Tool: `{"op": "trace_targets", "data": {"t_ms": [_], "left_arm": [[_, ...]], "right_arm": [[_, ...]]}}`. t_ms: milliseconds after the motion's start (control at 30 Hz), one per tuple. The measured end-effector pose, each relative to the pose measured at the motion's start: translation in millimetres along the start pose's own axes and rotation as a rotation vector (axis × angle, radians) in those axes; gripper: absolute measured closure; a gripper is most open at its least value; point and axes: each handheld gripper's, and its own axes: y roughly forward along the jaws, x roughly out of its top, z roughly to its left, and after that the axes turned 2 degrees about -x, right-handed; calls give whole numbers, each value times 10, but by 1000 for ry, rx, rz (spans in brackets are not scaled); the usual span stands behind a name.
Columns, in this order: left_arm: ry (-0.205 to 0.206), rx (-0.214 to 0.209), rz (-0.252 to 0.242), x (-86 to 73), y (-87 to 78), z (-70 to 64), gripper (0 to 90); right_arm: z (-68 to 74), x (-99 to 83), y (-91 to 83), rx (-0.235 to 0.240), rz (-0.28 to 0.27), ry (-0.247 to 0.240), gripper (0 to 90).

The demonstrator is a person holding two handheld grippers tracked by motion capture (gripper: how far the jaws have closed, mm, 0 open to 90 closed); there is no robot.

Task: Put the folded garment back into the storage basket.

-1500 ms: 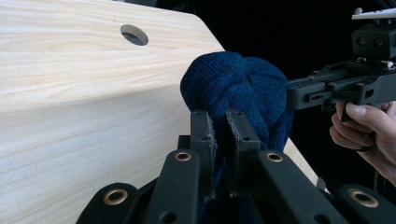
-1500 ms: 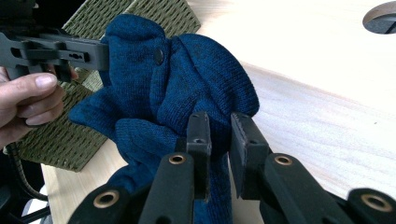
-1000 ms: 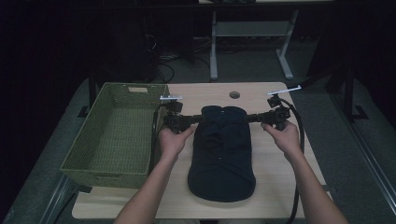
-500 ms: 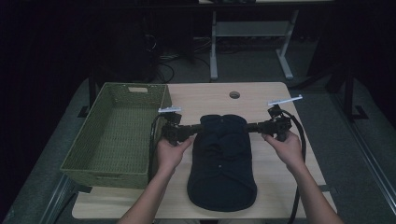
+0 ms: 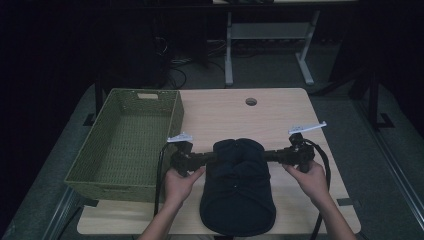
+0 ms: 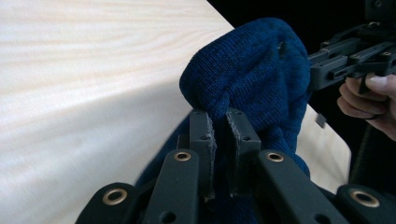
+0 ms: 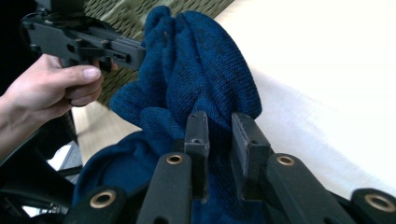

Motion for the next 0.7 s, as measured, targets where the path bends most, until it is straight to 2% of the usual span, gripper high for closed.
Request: {"op": "trace_targets", "data": {"t_ms": [267,367,467,567,700], "left_arm": [[-7,-57,15,-159,-110,-67,829],[-23,-87,18,-235,-153,-99,829],[-31,-96,23,-267,-169,-115,828],[-16,-99,43,-331,-193,-151,829],[-16,-107,56,-385,-205,-174,829]], "right_arm": [[107,-212,-67,31,19,-7,778],[164,-308,-84,38,28,-16,778],[197,-384,-80,49,35,-15,780],[229,-457,-88,57,36,-17,780],[256,-531,-88,65,42,-17,780]]}}
